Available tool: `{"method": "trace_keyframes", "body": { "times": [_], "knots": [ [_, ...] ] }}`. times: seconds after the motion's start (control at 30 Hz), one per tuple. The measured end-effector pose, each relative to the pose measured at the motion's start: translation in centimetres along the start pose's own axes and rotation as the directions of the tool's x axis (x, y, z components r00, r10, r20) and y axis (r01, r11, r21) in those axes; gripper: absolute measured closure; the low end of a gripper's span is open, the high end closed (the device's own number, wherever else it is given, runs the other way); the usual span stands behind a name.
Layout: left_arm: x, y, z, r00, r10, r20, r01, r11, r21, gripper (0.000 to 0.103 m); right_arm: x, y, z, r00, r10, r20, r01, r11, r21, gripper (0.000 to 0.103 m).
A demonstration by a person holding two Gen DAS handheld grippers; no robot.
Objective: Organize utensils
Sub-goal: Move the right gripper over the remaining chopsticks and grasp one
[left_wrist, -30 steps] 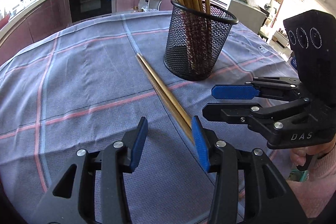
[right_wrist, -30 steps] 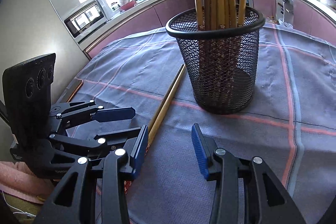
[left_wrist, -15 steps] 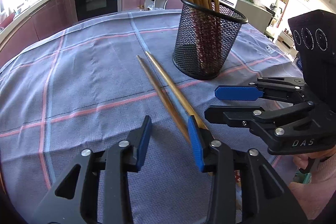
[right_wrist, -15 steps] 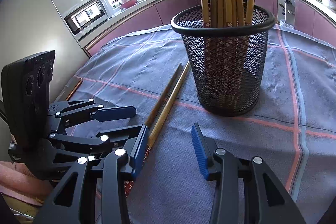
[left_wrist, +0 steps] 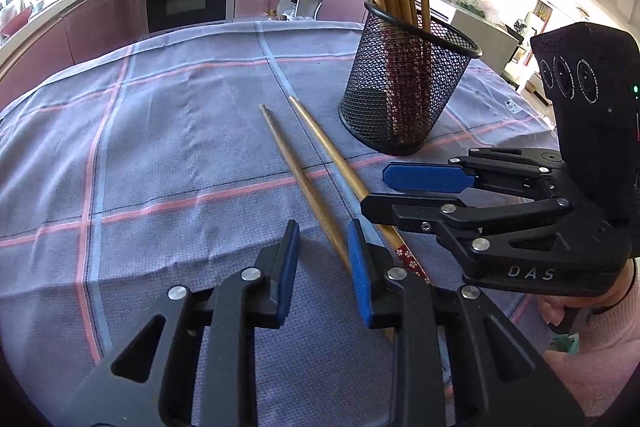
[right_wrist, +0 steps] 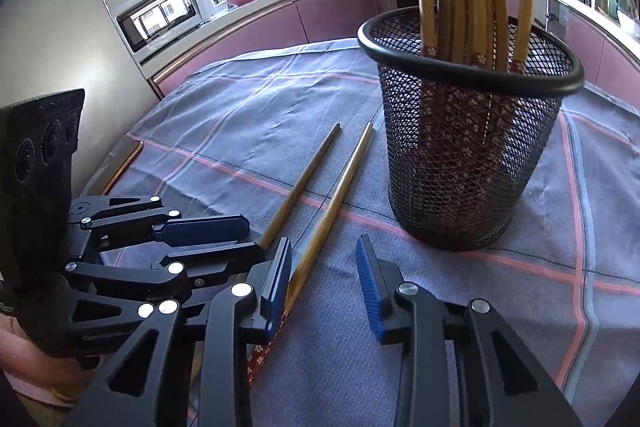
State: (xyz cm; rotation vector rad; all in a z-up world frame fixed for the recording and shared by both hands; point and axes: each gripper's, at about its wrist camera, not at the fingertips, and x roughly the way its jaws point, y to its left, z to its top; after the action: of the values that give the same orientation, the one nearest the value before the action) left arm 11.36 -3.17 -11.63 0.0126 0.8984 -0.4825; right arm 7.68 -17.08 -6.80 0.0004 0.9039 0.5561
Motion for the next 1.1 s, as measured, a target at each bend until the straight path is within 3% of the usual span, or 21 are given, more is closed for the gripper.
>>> {"method": "trace_keyframes", "body": {
  "times": [0.23, 0.53, 0.7, 1.1],
  "knots": [
    [0.2, 0.1, 0.1, 1.000, -0.003, -0.001, 0.003, 1.000, -0.010, 0.079, -0.2, 0.1, -0.2, 0.999, -0.027, -0.017, 0.027, 1.000, -0.013, 0.085],
    [1.0, 0.3, 0.9, 1.000, 0.012, -0.012, -0.013, 1.000, -0.016, 0.078, 0.0, -0.2, -0.1, 0.999, -0.038, -0.016, 0.038, 0.999, 0.000, 0.085],
    [1.2, 0.3, 1.2, 1.000, 0.025, -0.010, -0.025, 1.000, -0.015, 0.083, 0.2, -0.1, 0.0, 0.999, -0.042, -0.009, 0.042, 0.999, 0.001, 0.085],
    [1.5, 0.1, 1.2, 0.999, 0.045, -0.005, -0.045, 0.998, -0.051, 0.091, -0.3, -1.4, -0.4, 1.000, 0.002, 0.006, -0.002, 0.997, 0.071, 0.096]
  ]
}}
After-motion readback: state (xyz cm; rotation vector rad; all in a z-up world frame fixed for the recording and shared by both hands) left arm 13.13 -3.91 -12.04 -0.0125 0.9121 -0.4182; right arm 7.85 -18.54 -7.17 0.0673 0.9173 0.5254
